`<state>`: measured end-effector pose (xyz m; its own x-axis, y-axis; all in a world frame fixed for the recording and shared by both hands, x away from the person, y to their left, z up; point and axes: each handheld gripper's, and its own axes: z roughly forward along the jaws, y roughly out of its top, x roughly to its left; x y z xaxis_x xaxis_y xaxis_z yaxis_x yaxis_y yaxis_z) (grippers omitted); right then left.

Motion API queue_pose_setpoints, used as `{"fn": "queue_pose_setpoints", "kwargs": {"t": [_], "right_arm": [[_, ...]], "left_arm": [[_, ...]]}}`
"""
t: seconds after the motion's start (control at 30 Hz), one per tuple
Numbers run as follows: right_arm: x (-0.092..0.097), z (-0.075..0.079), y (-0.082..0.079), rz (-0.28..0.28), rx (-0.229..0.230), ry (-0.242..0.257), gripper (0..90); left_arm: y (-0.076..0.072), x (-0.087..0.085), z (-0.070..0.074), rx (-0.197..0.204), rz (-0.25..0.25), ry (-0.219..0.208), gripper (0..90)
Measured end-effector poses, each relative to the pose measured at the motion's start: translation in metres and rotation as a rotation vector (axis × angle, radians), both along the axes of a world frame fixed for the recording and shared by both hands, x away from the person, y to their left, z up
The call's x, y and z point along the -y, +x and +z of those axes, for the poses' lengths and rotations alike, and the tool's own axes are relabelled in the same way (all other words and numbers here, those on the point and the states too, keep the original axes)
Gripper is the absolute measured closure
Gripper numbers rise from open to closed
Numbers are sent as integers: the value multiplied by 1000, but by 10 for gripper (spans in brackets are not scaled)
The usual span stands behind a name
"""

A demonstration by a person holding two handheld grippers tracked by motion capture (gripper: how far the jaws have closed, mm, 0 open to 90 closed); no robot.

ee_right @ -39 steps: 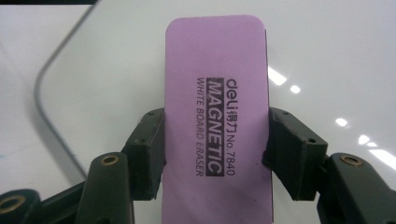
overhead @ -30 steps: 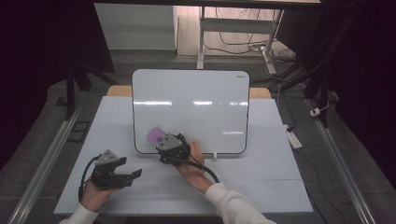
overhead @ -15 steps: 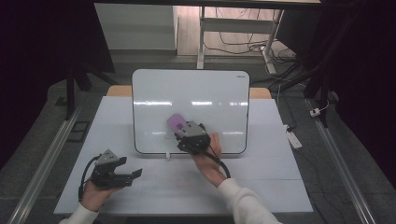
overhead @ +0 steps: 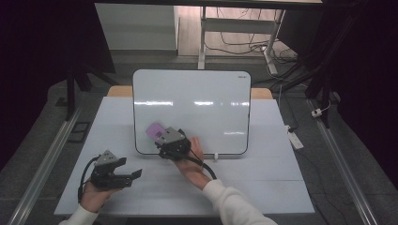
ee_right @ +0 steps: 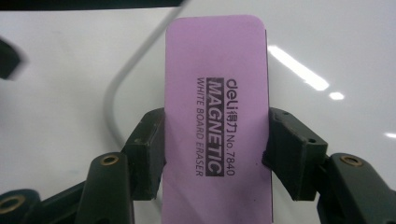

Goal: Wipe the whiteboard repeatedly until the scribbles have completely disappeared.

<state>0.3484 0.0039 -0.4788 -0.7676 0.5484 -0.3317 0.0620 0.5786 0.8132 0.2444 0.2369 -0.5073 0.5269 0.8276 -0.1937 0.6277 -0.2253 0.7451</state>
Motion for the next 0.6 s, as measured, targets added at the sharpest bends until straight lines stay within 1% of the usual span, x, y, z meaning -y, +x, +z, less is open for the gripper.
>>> {"fn": "queue_pose_setpoints", "kwargs": {"t": [0.13,0.2,0.3,0.33,0.37,0.43,0.47,0.5,0.6], "right_arm": [[35,17,13,-92,18,45,409],[52,25,19,-135,36,55,409],[74,32,25,-182,48,71,409],[76,33,26,-187,49,74,409],[78,33,26,-190,44,83,410],[73,30,24,-189,57,66,410],[68,28,23,-173,49,63,410],[62,26,21,-157,40,64,410],[35,15,13,-92,36,37,410]], "left_arm": [[0,1,0,0,-3,4,183],[0,1,0,0,-4,5,183],[1,2,0,-2,-4,5,183],[1,2,0,-2,-4,6,183],[1,3,0,-2,-4,7,183],[1,3,0,-2,-5,7,183],[1,3,0,-2,-6,8,183],[1,4,0,-2,-6,9,183],[0,3,0,-1,-3,6,182]]}}
